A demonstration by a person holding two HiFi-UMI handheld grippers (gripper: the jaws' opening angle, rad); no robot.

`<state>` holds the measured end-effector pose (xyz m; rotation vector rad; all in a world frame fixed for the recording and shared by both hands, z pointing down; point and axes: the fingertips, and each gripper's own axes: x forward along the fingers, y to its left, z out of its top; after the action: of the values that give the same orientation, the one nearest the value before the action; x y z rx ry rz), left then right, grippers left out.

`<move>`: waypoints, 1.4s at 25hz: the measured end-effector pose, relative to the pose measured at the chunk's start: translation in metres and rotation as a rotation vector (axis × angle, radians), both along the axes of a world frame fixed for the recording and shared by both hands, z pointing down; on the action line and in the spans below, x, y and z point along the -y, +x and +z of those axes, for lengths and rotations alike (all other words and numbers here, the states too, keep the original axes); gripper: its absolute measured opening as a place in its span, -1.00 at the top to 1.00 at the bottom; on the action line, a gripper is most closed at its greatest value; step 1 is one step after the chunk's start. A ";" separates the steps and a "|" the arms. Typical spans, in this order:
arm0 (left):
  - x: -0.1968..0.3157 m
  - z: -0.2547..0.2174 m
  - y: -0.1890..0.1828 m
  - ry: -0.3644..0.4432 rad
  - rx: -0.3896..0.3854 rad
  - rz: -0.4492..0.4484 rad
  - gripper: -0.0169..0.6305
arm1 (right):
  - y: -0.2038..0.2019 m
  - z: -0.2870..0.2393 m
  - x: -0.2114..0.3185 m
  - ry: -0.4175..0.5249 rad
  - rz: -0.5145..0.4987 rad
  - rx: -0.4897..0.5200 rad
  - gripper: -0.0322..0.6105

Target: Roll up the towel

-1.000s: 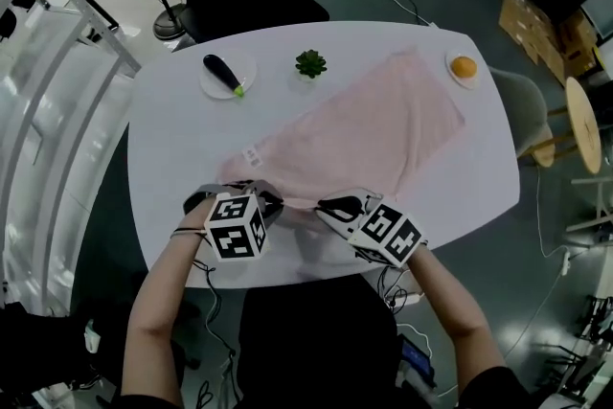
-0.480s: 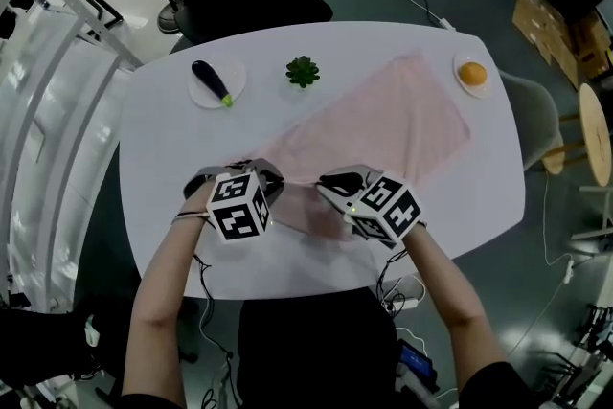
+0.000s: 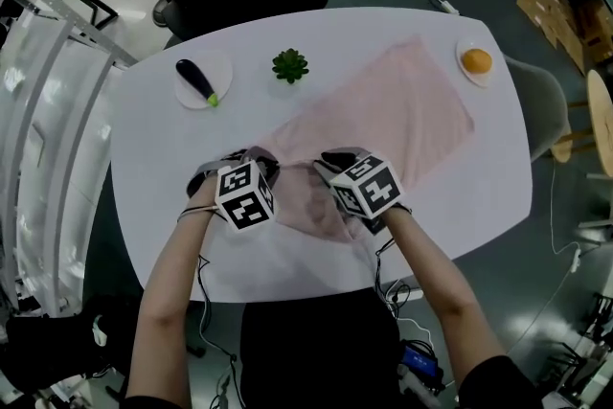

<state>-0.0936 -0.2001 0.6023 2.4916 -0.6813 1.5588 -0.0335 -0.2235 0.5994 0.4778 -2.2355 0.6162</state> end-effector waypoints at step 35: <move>-0.113 -0.026 -0.076 0.197 0.089 0.094 0.09 | 0.047 -0.047 -0.142 0.412 -0.185 -0.197 0.19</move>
<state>-0.1696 -0.0872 0.5758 2.6418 -0.7764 1.7224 0.0134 -0.0813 0.5527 0.5013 -2.1840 0.0067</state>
